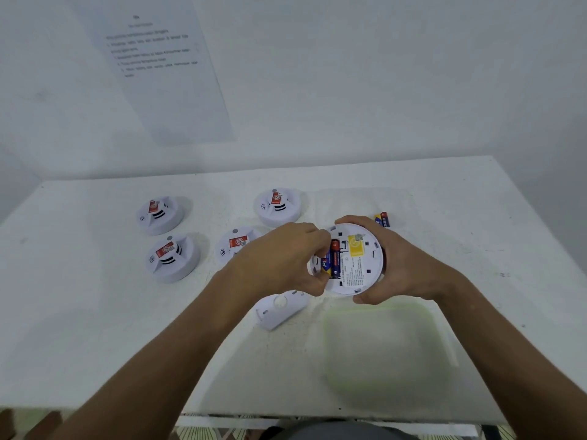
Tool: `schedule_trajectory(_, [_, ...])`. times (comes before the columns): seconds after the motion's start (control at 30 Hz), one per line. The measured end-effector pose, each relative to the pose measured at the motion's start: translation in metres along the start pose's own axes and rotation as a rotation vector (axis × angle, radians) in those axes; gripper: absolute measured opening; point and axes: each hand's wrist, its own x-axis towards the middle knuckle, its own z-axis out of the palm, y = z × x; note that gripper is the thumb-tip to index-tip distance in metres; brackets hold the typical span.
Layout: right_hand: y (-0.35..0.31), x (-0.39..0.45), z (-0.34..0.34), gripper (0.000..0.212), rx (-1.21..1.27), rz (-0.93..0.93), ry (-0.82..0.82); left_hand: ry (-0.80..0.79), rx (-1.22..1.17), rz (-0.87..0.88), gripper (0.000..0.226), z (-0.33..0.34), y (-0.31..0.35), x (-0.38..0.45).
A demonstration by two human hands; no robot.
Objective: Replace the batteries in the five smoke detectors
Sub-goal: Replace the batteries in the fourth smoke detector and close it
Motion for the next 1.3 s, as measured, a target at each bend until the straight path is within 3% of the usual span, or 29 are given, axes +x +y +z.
schedule_trajectory(0.13, [0.0, 0.002, -0.001, 0.099, 0.007, 0.006, -0.014, -0.01, 0.032, -0.04, 0.036, 0.005, -0.002, -0.003])
schedule_trajectory(0.27, [0.002, 0.002, -0.002, 0.096, 0.021, 0.015, 0.007, 0.078, -0.038, -0.018, 0.051, 0.014, -0.007, -0.007])
schedule_trajectory(0.5, [0.009, -0.003, -0.005, 0.11, 0.06, 0.058, 0.023, 0.243, -0.145, 0.077, 0.046, 0.029, -0.008, -0.007])
schedule_trajectory(0.73, [0.013, -0.003, -0.008, 0.102, -0.005, 0.037, 0.126, 0.257, -0.367, -0.037, 0.048, 0.036, -0.01, 0.004])
schedule_trajectory(0.9, [0.015, -0.008, -0.016, 0.102, -0.015, 0.029, 0.202, 0.379, -0.403, -0.077, 0.012, 0.036, -0.007, 0.015])
schedule_trajectory(1.07, [0.015, -0.028, -0.041, 0.101, 0.005, 0.047, 0.291, 0.499, -0.687, -0.257, 0.011, 0.023, -0.004, 0.033])
schedule_trajectory(1.3, [0.023, -0.061, -0.079, 0.104, 0.025, 0.065, 0.399, 0.186, -0.726, -0.306, 0.007, 0.033, -0.005, 0.063])
